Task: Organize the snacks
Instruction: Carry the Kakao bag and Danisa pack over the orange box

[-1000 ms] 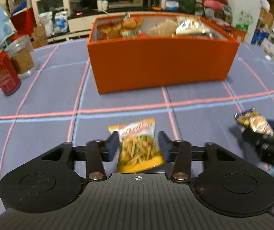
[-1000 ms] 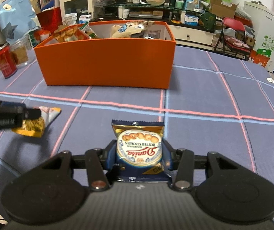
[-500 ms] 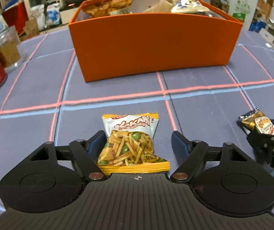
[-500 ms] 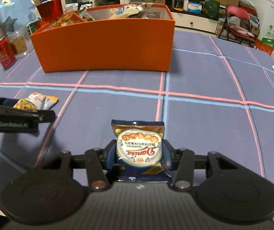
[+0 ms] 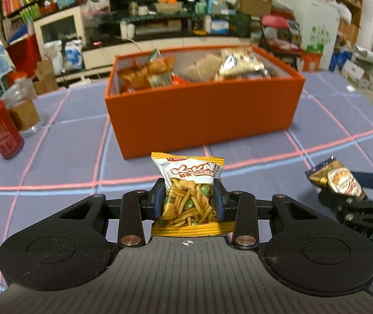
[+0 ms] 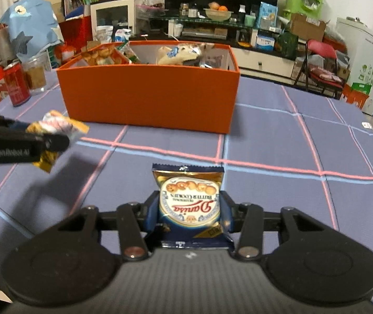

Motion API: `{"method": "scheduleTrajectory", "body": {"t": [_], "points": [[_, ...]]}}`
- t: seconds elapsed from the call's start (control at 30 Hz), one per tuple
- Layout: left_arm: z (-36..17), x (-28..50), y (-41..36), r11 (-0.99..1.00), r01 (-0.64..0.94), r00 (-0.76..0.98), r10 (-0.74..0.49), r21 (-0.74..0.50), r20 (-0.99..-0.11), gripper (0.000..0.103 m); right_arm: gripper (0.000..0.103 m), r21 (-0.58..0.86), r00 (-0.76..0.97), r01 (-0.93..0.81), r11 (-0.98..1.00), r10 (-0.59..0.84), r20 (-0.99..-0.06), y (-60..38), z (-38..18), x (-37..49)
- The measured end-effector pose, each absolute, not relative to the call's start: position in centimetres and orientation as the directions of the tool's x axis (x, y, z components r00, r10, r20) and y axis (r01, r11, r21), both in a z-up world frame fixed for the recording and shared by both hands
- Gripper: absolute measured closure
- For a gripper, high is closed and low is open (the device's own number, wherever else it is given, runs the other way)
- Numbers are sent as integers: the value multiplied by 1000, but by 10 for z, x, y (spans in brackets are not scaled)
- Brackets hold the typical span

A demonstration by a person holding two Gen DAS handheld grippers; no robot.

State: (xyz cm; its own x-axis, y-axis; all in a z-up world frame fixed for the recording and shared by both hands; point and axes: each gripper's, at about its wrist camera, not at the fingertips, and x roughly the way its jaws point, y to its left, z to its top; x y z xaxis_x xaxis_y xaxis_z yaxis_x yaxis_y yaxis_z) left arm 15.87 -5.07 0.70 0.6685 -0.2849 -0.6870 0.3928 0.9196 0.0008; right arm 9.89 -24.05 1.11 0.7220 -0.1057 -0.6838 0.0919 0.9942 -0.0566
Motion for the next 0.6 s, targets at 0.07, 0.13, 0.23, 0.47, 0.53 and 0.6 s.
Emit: {"method": "scheduleTrajectory", "body": {"t": [0.07, 0.13, 0.23, 0.47, 0.53, 0.6], "points": [[11, 159, -49, 924, 381, 678, -285, -8, -677, 84, 56, -59, 736, 90, 994, -106, -668, -238, 16, 98], [17, 159, -48, 924, 381, 683, -295, -19, -668, 84, 56, -51, 751, 83, 995, -96, -654, -236, 22, 96], [26, 161, -47, 924, 381, 694, -306, -29, -651, 84, 56, -56, 760, 72, 996, -91, -643, -232, 27, 96], [35, 164, -50, 934, 356, 717, -277, -6, -639, 84, 56, -62, 768, 68, 996, -92, -634, -224, 34, 96], [34, 164, -48, 938, 348, 715, -268, -5, -646, 84, 56, -66, 767, 70, 995, -96, -634, -221, 35, 95], [31, 165, -47, 939, 344, 707, -262, -4, -656, 84, 56, -70, 766, 69, 995, -98, -635, -219, 35, 94]]}}
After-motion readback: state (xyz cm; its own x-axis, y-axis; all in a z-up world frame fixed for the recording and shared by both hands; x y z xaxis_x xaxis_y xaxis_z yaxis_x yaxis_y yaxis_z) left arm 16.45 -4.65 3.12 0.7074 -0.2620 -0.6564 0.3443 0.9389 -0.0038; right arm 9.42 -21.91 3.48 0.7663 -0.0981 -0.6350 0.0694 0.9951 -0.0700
